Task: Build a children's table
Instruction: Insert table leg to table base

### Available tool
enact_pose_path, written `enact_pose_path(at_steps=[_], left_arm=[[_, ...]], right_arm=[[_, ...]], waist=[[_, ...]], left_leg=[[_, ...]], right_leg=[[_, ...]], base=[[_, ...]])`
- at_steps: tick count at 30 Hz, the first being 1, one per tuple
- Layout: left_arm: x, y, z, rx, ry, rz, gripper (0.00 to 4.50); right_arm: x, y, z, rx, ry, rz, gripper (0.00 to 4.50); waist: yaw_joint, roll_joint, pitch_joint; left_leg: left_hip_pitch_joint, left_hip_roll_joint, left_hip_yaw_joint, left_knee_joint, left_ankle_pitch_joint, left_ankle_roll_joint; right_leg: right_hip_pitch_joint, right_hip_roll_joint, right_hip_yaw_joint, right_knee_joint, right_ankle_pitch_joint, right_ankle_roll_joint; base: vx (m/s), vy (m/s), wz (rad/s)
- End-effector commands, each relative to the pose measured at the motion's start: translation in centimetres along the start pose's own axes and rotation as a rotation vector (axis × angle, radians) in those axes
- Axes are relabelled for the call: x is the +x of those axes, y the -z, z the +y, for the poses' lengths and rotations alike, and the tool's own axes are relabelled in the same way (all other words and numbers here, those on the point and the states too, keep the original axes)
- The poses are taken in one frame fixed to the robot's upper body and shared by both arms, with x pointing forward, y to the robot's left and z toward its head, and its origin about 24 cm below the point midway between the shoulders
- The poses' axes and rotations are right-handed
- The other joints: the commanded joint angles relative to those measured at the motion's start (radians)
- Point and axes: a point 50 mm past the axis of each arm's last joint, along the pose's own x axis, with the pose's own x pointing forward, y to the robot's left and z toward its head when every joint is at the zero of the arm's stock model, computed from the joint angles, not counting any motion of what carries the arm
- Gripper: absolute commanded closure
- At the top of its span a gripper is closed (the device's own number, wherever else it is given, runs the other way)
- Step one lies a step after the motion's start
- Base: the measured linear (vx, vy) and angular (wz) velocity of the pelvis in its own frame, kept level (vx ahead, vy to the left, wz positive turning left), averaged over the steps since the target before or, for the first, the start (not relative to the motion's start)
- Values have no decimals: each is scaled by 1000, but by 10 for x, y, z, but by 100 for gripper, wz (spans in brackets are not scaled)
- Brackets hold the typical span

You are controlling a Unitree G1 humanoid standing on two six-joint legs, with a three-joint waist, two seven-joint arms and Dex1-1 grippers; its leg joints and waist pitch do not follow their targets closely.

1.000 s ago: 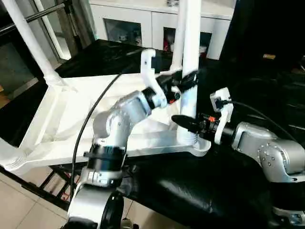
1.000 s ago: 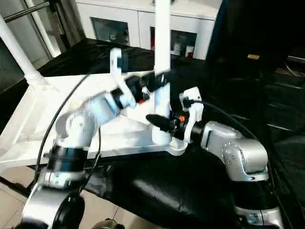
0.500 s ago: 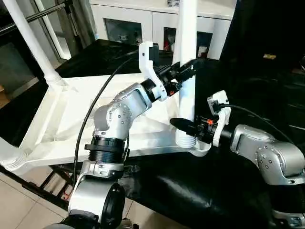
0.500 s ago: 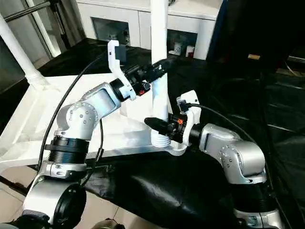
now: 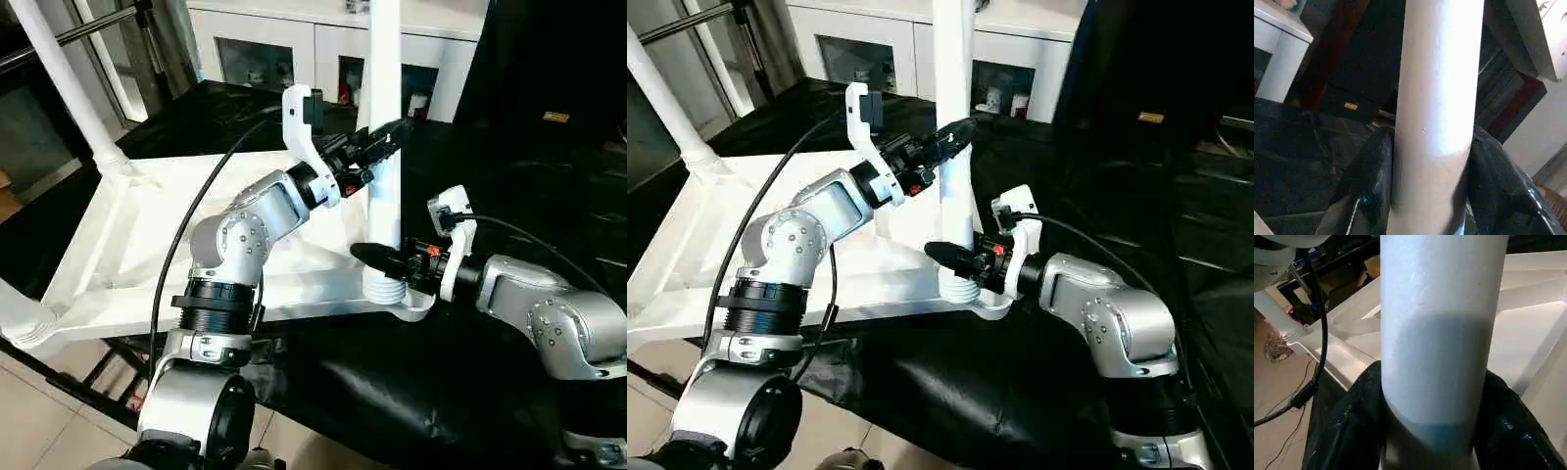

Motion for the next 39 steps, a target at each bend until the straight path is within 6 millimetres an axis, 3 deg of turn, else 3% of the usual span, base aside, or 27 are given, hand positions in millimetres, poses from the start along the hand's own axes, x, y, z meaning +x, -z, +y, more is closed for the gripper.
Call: enact_pose_path(at_steps=[1,3,4,13,17,19,26,33,34,39], left_arm=[[6,-3,-10,31,67,21,268],[6,-2,-13,46,101,47,268],[6,-2,-14,53,120,58,270],[3,-4,-25,124,254,124,271],[3,-5,-31,151,288,125,271],[3,-4,-33,157,301,126,271],[3,-3,-36,174,323,127,271],[3,-5,-35,179,318,118,271],[4,-5,-35,180,316,116,271],[4,-6,-34,179,306,102,272]], right_arm=[[-2,-7,4,-10,-28,-14,189],[-6,-9,4,-30,-41,-7,183],[-8,-10,3,-45,-45,-1,155],[-29,-18,2,-113,-139,66,145],[-28,-12,1,-101,-149,118,145],[-26,-11,3,-96,-163,125,145],[-21,-7,4,-67,-171,122,145],[-21,-9,4,-54,-169,104,145],[-21,-9,4,-52,-169,102,172],[-21,-8,4,-39,-164,95,206]], waist=[[4,-24,-81],[6,-23,-81],[9,-22,-80],[16,-27,-80],[16,-26,-80],[15,-31,-81],[16,-27,-80],[17,-28,-82],[17,-26,-82],[17,-26,-82]], left_leg=[[7,53,-22,-58,31,86],[8,54,-22,-58,29,87],[8,55,-22,-58,33,87],[6,54,-21,-57,23,89],[7,55,-21,-56,27,93],[6,55,-21,-55,37,97],[8,56,-20,-56,27,93],[7,55,-20,-54,40,94],[6,54,-20,-54,40,94],[6,55,-21,-54,37,92]], right_leg=[[67,-90,52,-59,10,-226],[66,-90,52,-59,5,-223],[65,-89,52,-59,6,-222],[67,-90,52,-59,-8,-223],[66,-89,52,-60,-16,-225],[67,-91,51,-57,-13,-228],[63,-90,51,-61,-41,-227],[66,-90,52,-56,-4,-229],[66,-89,51,-57,-3,-228],[66,-89,51,-57,-7,-230]], base=[[0,0,0],[0,0,0],[0,0,0],[0,0,0],[0,0,0],[0,0,0],[0,0,0],[0,0,0],[0,0,0],[0,0,0]])
